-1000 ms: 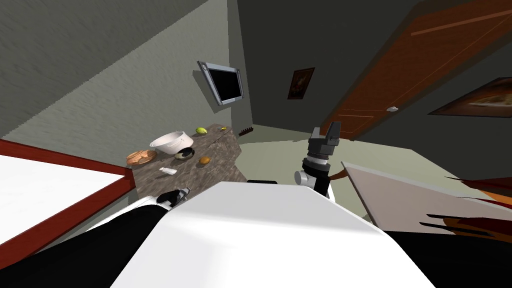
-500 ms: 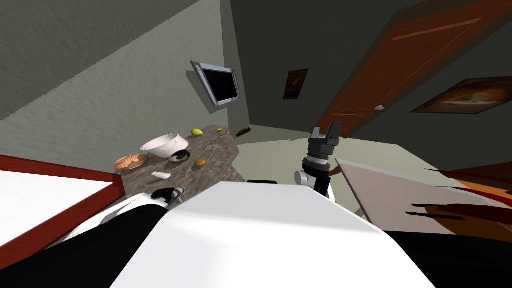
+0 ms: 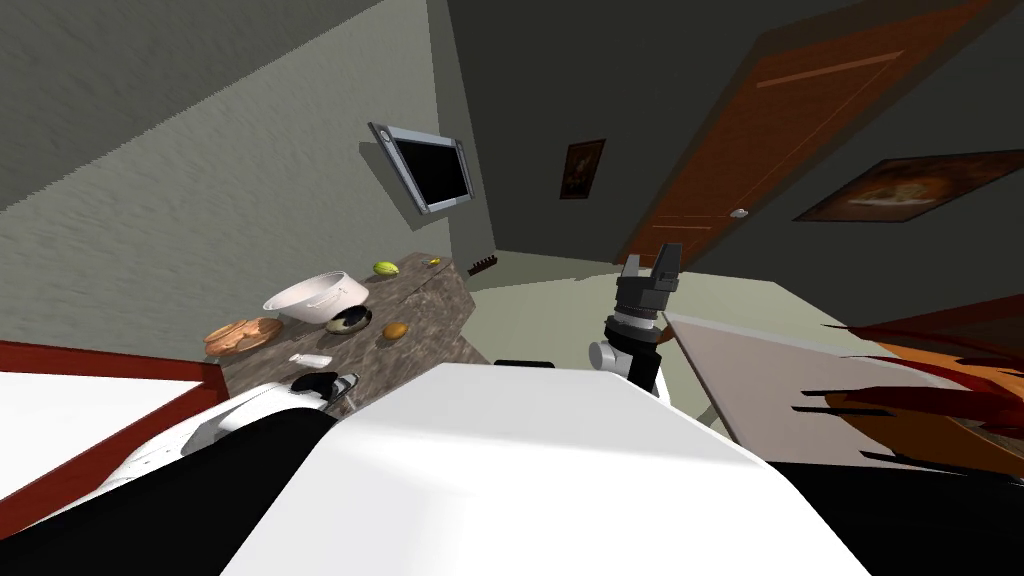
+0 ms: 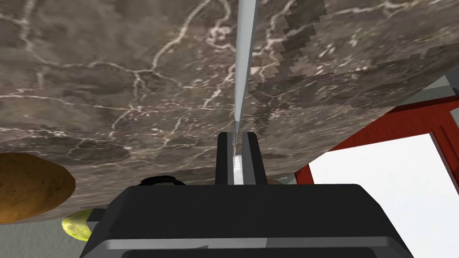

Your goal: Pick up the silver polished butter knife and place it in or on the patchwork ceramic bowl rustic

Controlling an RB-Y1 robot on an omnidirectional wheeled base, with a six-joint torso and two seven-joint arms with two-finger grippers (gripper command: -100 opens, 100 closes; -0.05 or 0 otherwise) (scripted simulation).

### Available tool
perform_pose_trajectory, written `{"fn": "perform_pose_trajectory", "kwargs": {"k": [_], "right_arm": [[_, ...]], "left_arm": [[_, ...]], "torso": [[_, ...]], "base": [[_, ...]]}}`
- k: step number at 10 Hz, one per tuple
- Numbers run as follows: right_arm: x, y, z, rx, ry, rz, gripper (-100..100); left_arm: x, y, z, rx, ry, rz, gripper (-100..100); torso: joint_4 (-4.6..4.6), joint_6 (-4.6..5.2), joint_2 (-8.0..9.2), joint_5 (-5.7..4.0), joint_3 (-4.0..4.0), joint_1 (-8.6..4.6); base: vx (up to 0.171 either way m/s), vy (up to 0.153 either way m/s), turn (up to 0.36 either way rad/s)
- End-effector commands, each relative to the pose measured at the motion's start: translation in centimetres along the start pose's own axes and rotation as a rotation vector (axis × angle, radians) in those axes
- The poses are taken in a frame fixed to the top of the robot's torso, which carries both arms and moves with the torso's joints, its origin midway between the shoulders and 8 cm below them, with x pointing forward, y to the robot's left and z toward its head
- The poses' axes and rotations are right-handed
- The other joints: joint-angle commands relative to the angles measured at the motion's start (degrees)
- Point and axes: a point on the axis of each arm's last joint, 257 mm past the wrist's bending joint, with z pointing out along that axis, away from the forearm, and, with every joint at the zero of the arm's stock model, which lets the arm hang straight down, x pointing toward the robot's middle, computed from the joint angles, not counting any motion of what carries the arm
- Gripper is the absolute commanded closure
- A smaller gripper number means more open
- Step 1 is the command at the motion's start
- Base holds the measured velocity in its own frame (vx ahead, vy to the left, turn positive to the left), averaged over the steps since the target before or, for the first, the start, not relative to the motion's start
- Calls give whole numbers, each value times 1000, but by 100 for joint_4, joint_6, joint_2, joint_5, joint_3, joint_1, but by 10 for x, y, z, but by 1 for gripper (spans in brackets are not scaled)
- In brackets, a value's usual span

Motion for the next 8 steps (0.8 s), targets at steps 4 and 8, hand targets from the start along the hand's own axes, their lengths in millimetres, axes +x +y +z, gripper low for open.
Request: {"fn": "perform_pose_trajectory", "kwargs": {"k": [4, 8], "right_arm": [[0, 0, 0, 0, 0, 0, 0], [0, 0, 0, 0, 0, 0, 0]], "left_arm": [[-33, 16, 11, -38, -16, -21, 100], [-56, 25, 17, -61, -30, -42, 100]], "torso": [[1, -2, 1, -1, 1, 1], [2, -1, 2, 0, 2, 4]], "base": [[0, 9, -87], [0, 19, -81]]}}
